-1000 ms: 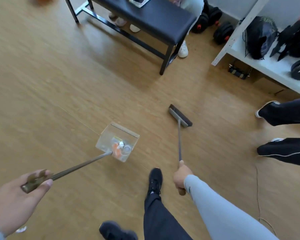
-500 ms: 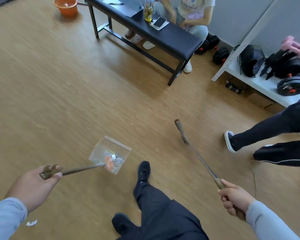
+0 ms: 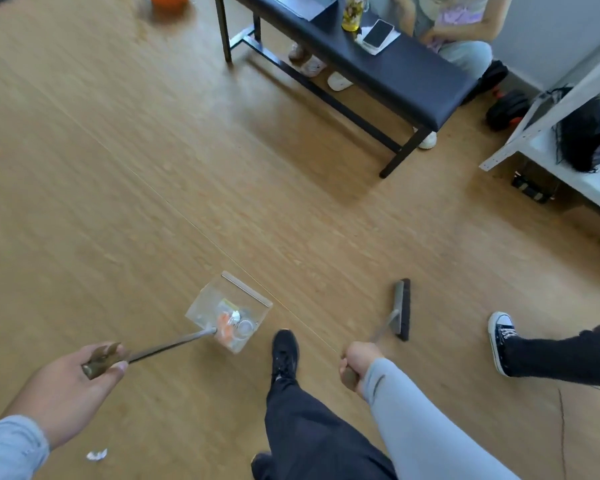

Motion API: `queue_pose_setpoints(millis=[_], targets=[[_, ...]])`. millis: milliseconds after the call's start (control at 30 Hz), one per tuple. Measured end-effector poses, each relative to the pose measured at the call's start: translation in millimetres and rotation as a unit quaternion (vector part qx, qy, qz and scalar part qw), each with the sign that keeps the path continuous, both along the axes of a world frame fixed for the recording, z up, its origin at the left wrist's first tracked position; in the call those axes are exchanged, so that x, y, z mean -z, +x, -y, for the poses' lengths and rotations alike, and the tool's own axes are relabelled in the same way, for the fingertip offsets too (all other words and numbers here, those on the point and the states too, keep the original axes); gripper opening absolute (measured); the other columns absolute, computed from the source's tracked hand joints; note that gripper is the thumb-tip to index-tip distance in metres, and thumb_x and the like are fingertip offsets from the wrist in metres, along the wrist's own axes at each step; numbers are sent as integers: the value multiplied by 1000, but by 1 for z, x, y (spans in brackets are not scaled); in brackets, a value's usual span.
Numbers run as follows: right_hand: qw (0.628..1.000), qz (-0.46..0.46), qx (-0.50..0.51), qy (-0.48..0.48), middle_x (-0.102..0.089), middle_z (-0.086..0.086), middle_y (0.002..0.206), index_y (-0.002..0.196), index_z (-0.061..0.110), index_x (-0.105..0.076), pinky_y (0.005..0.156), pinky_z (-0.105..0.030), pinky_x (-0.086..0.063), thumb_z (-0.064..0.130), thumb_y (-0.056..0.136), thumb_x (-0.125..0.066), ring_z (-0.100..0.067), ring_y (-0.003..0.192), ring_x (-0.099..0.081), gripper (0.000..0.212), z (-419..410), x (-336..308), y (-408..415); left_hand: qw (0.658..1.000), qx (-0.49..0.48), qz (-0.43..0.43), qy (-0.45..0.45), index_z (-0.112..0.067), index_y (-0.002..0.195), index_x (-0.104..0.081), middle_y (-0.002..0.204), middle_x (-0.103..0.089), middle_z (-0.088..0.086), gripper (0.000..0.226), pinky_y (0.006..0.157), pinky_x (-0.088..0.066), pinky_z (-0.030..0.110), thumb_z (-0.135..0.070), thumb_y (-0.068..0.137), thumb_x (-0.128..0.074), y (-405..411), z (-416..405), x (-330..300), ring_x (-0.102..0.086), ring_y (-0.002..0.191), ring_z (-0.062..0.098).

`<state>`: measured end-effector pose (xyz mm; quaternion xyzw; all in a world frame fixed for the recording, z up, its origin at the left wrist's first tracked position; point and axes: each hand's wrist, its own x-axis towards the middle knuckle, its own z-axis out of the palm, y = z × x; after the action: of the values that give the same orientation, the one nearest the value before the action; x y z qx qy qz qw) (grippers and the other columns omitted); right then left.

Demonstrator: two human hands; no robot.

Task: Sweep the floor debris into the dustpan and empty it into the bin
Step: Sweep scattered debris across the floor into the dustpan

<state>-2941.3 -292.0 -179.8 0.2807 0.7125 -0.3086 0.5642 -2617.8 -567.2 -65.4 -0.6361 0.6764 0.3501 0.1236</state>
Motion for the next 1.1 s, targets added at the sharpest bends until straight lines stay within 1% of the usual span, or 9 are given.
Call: queue_pose_setpoints(millis=[133,233,300,400,467,633,767,833,1100], targets=[[990,60,-117,-40,-54,-9,64,154,28,-19,45,-24,-37,5,86,-39,-19,41,-44,75,81,-9,50,999,-34,5,3,-47,89,-70,73,-73,-11,18,67,-50,36,-32,83,-77,7,31,4,-65,69,22],[977,63,-183,-88,-49,-7,82,138,30,-30,58,-27,-49,10,94,-43,-22,65,-50,50,121,-27,81,998,-62,2,-3,-49,89,-70,82,-74,-13,16,75,-54,40,-38,81,-78,20,49,5,-67,77,23],[990,23,-135,-32,-51,-6,95,148,17,-34,75,-36,-58,10,94,-45,-24,81,-56,56,142,-30,78,997,-78,-11,-8,-55,89,-68,87,-73,-18,19,79,-54,41,-50,72,-74,33,60,5,-68,82,21],[980,69,-175,-64,-50,-4,80,155,30,-28,45,-27,-45,8,95,-43,-16,55,-49,65,151,-55,73,996,-80,-22,-17,-49,88,-70,91,-74,-10,14,82,-55,43,-42,78,-77,49,79,0,-67,83,23],[987,28,-139,-72,-47,-3,66,153,35,-29,38,-21,-32,4,95,-43,-13,44,-39,67,140,-68,61,997,-71,-20,-15,-42,92,-71,90,-75,-5,12,81,-55,42,-34,84,-76,60,93,-5,-67,78,26],[994,-59,-82,-43,-42,-4,55,138,32,-41,34,-17,-30,-1,98,-43,-13,39,-34,52,108,-114,45,999,-42,-15,-13,-38,100,-71,90,-71,-8,13,73,-50,34,-35,87,-72,92,122,-17,-65,78,21],[994,-71,-81,20,-42,-5,51,100,16,-51,34,-17,-33,4,100,-42,-14,33,-36,15,109,-113,36,999,-26,-19,-12,-37,106,-70,96,-71,-7,17,73,-47,32,-36,89,-70,117,141,-17,-65,82,19],[992,-73,-90,40,-42,-6,46,85,11,-49,33,-17,-35,7,100,-40,-15,28,-37,18,125,-97,29,999,-24,-19,-15,-37,107,-70,98,-70,-7,17,73,-46,32,-35,90,-69,126,147,-17,-64,85,19],[997,-15,-68,-22,-43,-5,53,88,8,-48,38,-18,-38,0,94,-37,-15,39,-42,15,290,-33,75,996,-80,-29,-27,-42,93,-70,86,-74,-12,13,72,-53,34,-35,84,-76,147,182,-5,-67,71,20]])
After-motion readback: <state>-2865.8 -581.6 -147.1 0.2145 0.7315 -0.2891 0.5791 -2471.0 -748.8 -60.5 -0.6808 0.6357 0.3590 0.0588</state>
